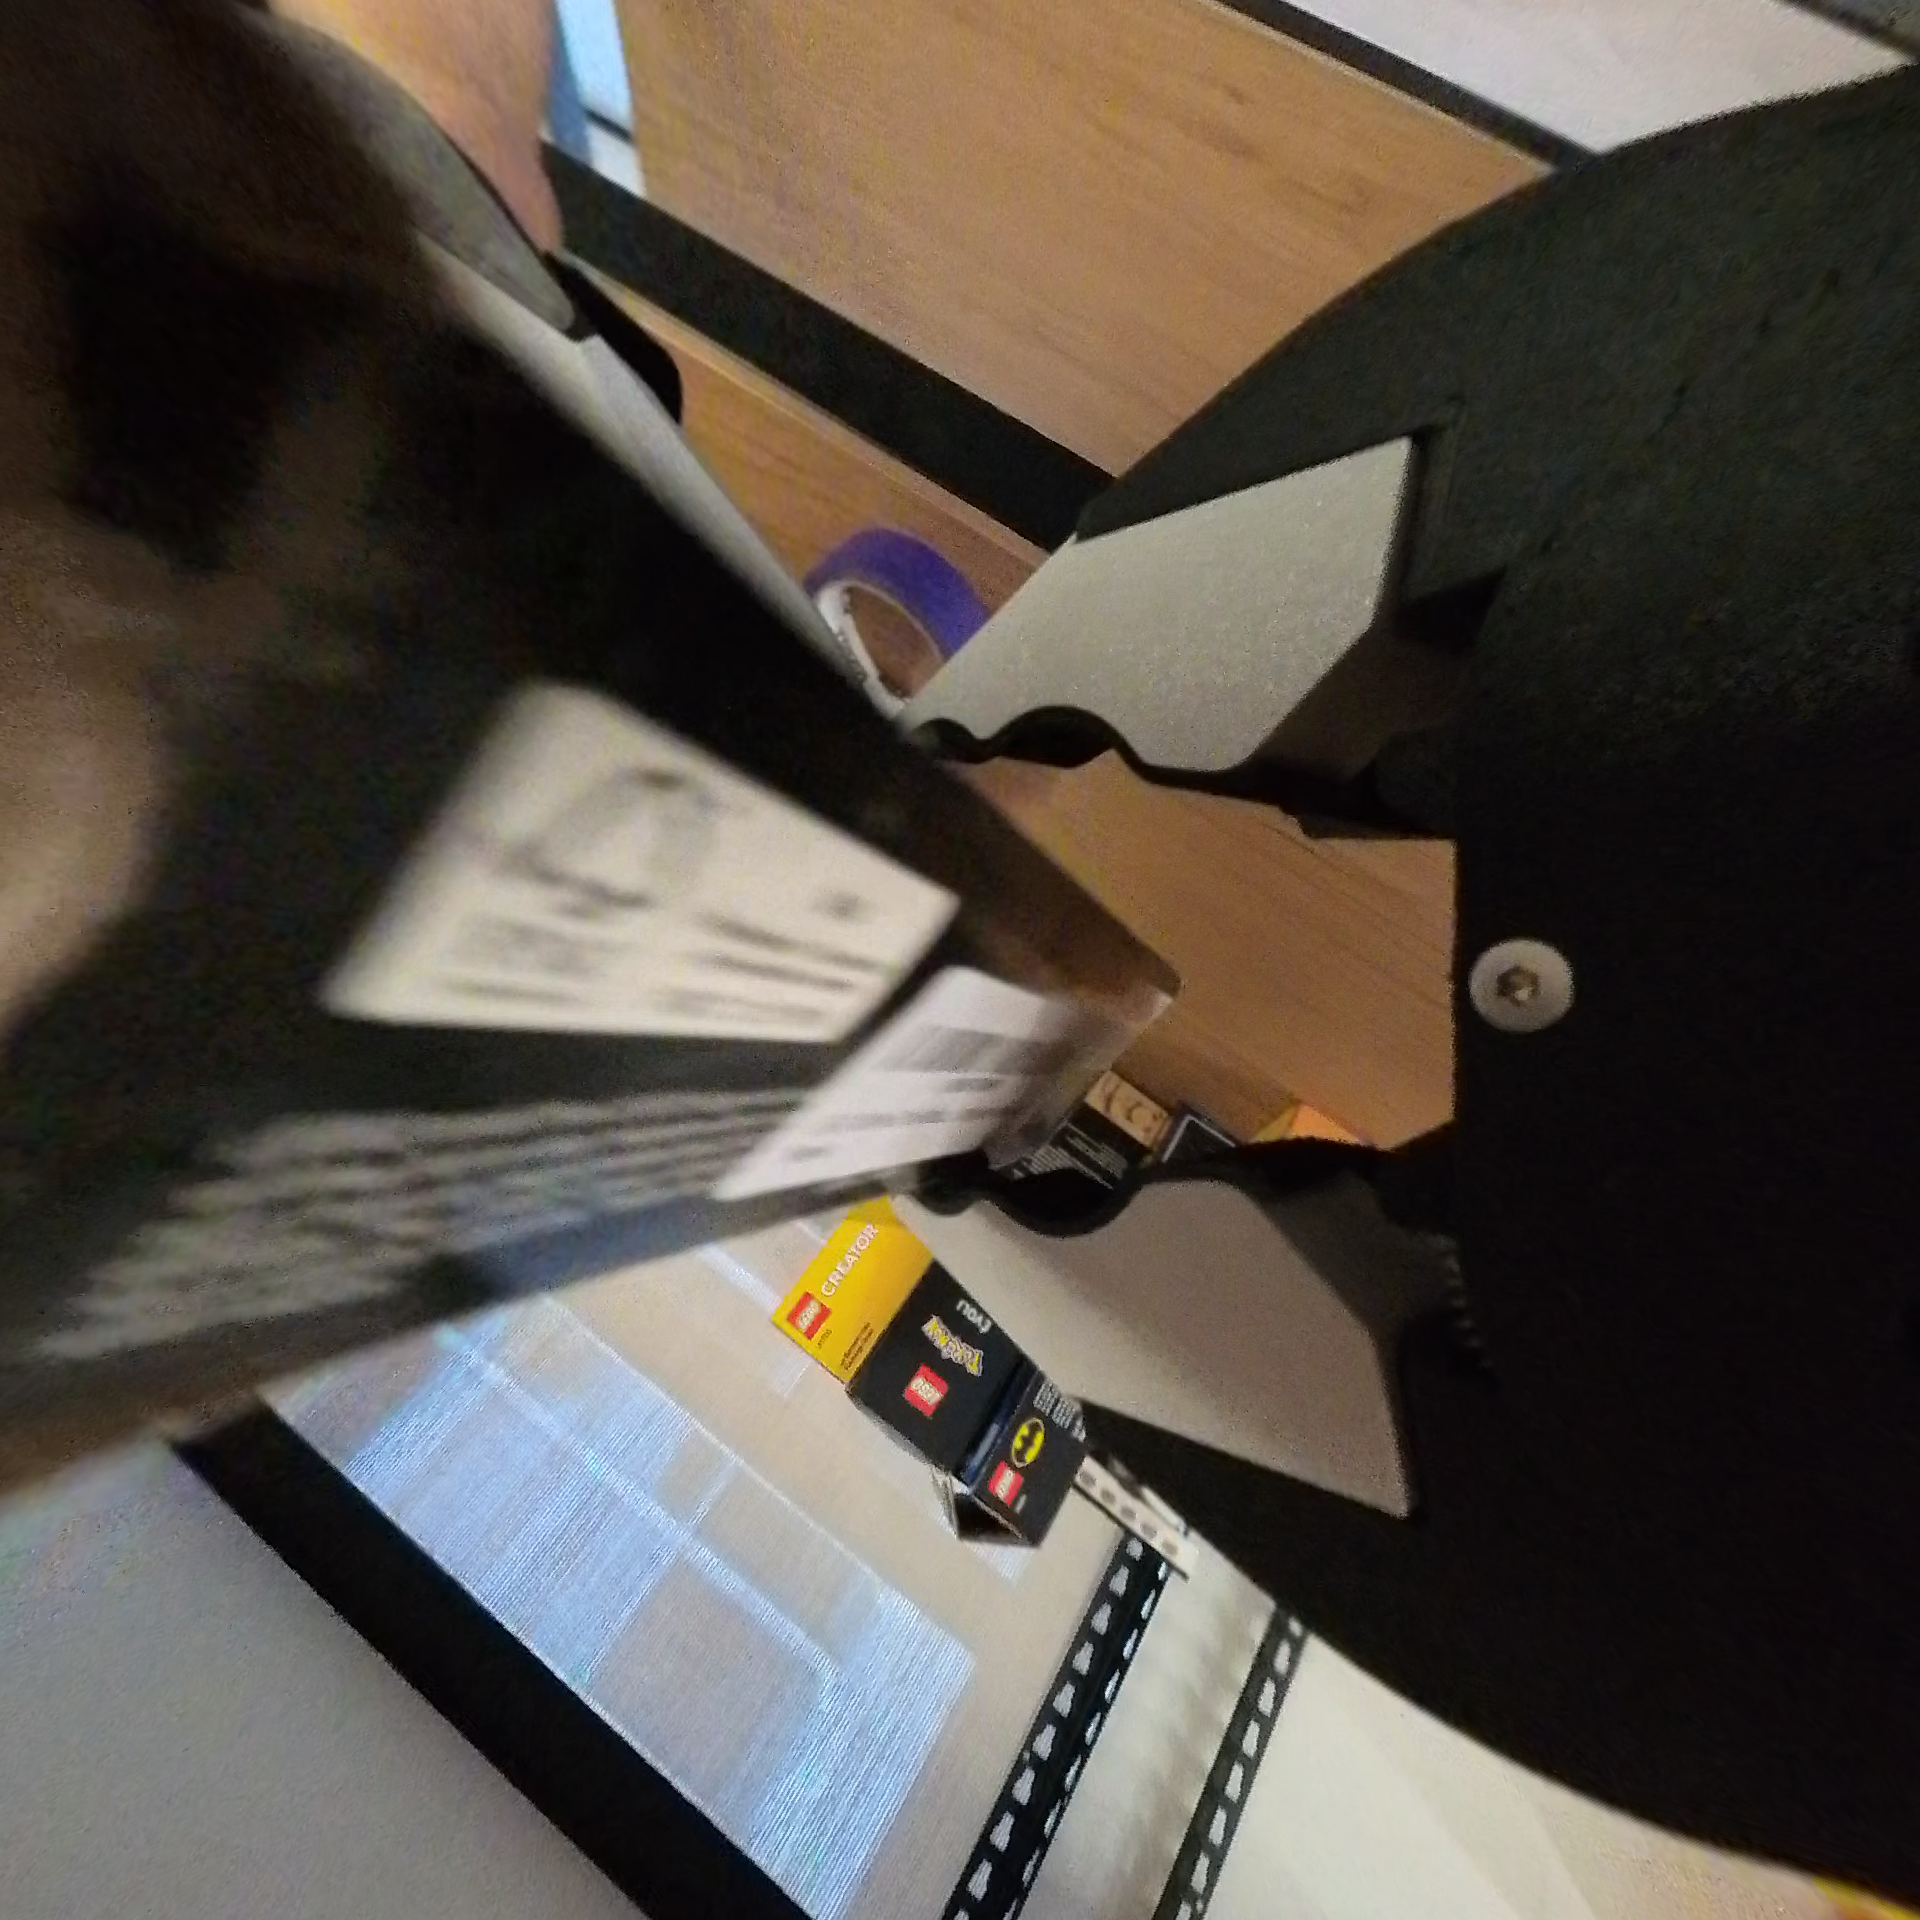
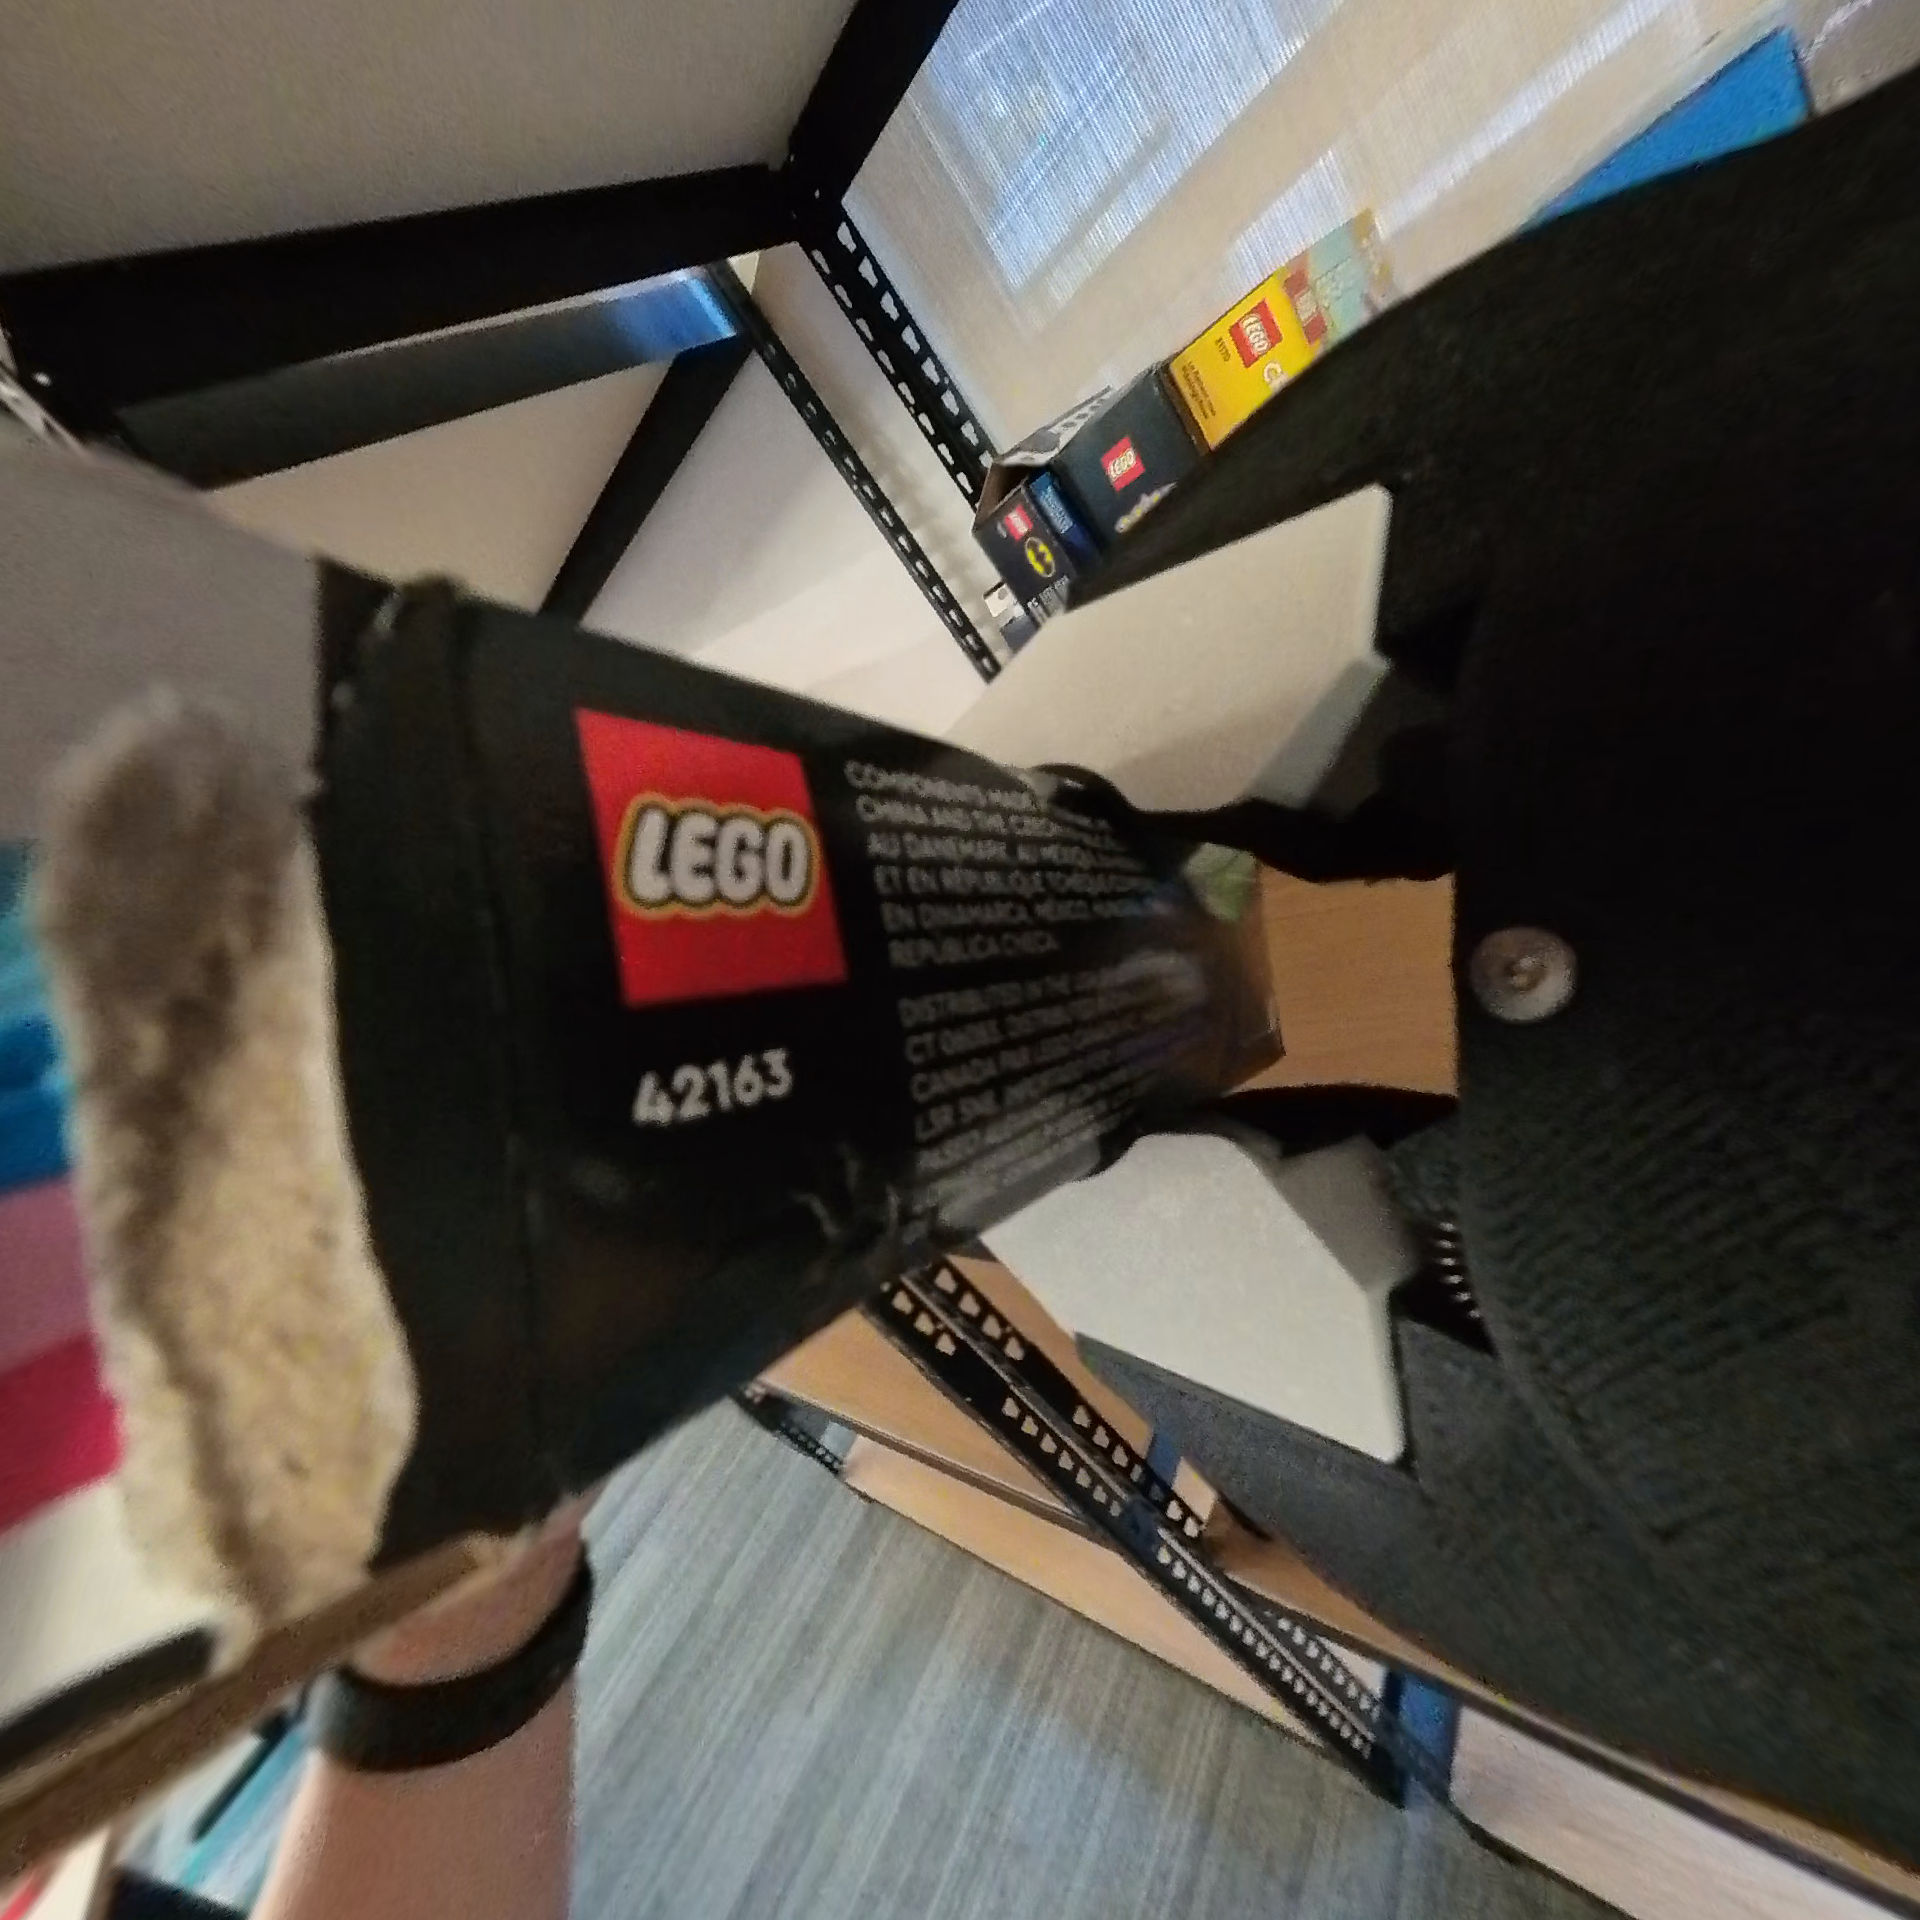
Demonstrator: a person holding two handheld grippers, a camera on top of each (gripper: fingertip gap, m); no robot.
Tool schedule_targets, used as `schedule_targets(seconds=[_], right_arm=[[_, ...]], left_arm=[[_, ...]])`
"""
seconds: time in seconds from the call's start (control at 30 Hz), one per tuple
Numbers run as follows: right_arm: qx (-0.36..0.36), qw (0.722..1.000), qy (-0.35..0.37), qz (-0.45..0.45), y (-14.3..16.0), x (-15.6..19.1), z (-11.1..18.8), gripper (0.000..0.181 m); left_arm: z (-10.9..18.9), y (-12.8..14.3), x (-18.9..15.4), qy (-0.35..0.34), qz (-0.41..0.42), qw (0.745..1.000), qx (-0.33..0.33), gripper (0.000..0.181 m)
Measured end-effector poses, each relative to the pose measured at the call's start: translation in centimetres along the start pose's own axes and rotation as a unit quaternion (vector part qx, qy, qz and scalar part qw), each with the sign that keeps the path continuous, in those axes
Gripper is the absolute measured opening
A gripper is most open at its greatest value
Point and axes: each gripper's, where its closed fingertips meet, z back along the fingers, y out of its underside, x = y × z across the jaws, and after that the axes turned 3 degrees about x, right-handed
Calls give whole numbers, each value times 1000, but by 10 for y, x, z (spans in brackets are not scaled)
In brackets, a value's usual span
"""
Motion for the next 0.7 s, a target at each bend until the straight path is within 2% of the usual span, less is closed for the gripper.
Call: schedule_targets(seconds=[0.03,0.2,0.3,0.33,0.4,0.47,0.53,0.57,0.63,0.7], right_arm=[[-9,1000,2,-8,-2,-2,1,51],[-35,999,13,1,-6,-18,7,51],[-63,998,0,-12,-7,-21,7,51],[-79,997,-1,-23,-8,-21,7,51],[-115,992,-19,-57,-12,-16,5,51],[-142,985,-41,-92,-18,-6,1,50],[-158,979,-57,-114,-24,7,-2,50],[-162,977,-66,-122,-26,14,-5,50],[-167,973,-76,-138,-29,27,-11,51],[-168,970,-76,-158,-29,36,-18,52]], left_arm=[[1,-1,2,2,15,1000,-11,78],[7,3,13,22,97,990,-98,78],[0,6,-1,86,152,974,-145,78],[-1,1,-5,123,206,954,-180,82],[2,-8,-5,192,310,892,-266,83],[14,-14,0,241,362,828,-354,81],[33,-22,2,275,369,776,-432,72],[43,-26,2,279,356,762,-464,70],[57,-29,-3,276,323,752,-504,61],[69,-26,-4,276,313,735,-535,59]])
